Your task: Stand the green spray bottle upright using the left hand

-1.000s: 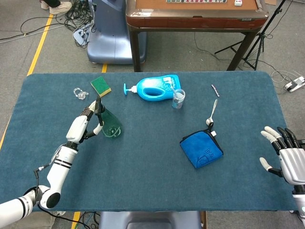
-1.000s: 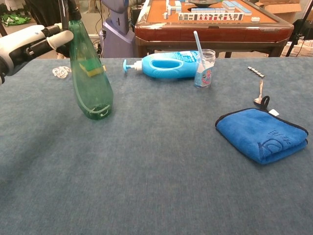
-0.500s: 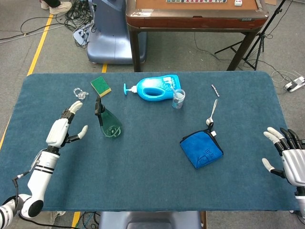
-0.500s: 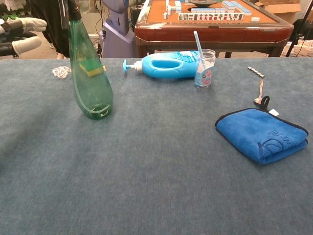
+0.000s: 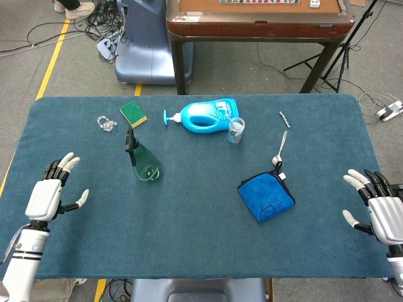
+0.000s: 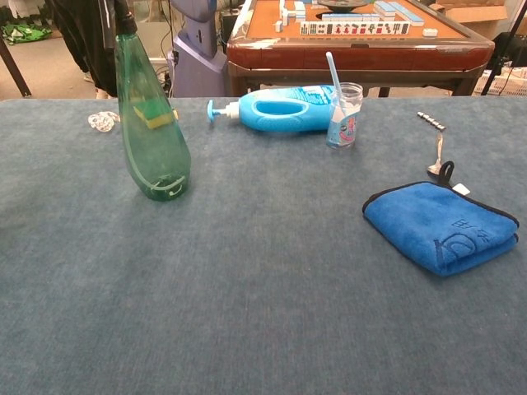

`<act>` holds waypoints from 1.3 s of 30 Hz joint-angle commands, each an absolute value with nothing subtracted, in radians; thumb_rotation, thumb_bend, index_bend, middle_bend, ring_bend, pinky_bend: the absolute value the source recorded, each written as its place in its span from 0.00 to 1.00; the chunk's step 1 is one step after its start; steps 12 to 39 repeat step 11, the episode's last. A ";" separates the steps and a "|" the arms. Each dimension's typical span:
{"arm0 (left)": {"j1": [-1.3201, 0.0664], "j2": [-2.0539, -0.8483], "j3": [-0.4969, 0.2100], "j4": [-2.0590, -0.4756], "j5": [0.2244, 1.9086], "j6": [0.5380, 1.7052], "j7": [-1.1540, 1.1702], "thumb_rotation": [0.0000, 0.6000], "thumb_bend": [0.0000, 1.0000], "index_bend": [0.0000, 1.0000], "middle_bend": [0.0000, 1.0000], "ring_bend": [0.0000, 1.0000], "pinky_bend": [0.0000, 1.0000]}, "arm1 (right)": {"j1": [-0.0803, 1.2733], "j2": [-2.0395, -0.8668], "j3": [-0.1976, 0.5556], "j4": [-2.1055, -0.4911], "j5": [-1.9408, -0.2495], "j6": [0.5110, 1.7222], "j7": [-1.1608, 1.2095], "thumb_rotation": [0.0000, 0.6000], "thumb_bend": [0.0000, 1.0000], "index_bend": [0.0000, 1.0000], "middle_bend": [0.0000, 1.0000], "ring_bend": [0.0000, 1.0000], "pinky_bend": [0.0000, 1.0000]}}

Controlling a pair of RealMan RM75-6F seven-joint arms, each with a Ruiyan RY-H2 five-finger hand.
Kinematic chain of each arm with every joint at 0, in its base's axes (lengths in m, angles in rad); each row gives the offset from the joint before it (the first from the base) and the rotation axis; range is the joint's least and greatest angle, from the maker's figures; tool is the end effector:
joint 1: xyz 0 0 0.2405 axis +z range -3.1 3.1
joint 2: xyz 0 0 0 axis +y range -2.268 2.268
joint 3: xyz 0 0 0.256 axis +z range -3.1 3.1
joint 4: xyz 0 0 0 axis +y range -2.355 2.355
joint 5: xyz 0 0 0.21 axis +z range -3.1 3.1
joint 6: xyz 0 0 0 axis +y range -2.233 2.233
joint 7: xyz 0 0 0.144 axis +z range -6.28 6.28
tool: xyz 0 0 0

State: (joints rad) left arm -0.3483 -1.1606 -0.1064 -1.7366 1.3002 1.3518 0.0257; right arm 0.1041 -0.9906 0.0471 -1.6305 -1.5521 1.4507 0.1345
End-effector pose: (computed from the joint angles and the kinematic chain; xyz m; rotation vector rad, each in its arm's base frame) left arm -0.2491 0.2613 0.1320 -1.4074 -1.0218 -1.0699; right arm -0.3079 -0.1865 0.1908 1.4461 -0.9176 0.9406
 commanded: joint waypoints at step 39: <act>-0.199 -1.176 -0.019 -1.820 1.426 1.545 0.206 0.64 0.37 0.09 0.02 0.00 0.00 | 0.108 -0.992 0.039 -1.654 -1.551 1.436 0.116 1.00 0.28 0.19 0.15 0.01 0.00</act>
